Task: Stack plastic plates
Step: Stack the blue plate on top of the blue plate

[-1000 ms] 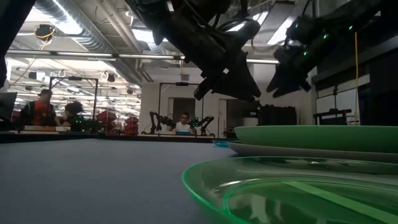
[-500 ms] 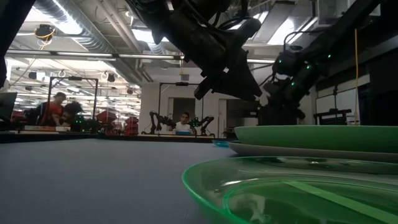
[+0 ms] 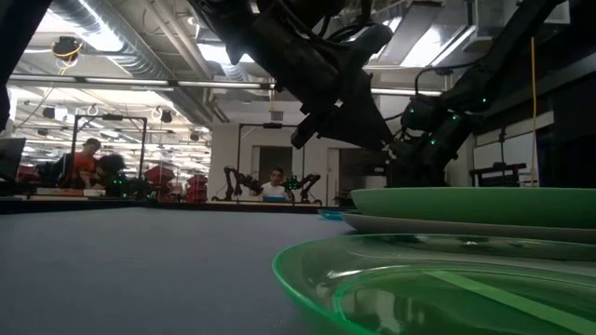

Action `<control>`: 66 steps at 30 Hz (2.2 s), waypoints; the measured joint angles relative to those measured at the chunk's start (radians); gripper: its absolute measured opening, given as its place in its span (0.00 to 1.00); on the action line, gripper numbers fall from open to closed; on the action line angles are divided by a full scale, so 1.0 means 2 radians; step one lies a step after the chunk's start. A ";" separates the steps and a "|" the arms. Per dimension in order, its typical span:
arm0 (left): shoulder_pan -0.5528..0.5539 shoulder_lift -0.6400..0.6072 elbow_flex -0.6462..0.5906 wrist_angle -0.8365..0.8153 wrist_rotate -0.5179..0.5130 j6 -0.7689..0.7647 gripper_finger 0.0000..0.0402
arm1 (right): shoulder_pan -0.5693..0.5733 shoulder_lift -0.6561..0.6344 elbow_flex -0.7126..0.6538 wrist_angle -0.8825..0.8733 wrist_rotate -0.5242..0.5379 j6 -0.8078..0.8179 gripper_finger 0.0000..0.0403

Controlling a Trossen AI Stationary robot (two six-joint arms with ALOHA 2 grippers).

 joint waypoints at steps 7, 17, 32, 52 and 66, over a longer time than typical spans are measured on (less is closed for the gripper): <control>-0.001 0.000 0.000 0.000 0.000 0.000 0.18 | 0.000 0.019 0.000 0.002 -0.003 0.000 0.48; -0.001 0.000 0.000 0.000 0.000 0.000 0.18 | 0.000 0.042 0.001 0.010 -0.030 0.000 0.48; -0.001 0.000 0.000 0.000 0.000 0.000 0.18 | 0.009 0.044 0.000 0.022 -0.054 -0.010 0.48; -0.001 0.000 0.000 0.000 0.000 0.000 0.18 | 0.056 0.043 0.000 0.027 -0.012 -0.038 0.48; -0.001 0.000 0.000 0.000 0.000 0.000 0.18 | 0.056 0.044 0.000 0.028 -0.008 -0.039 0.27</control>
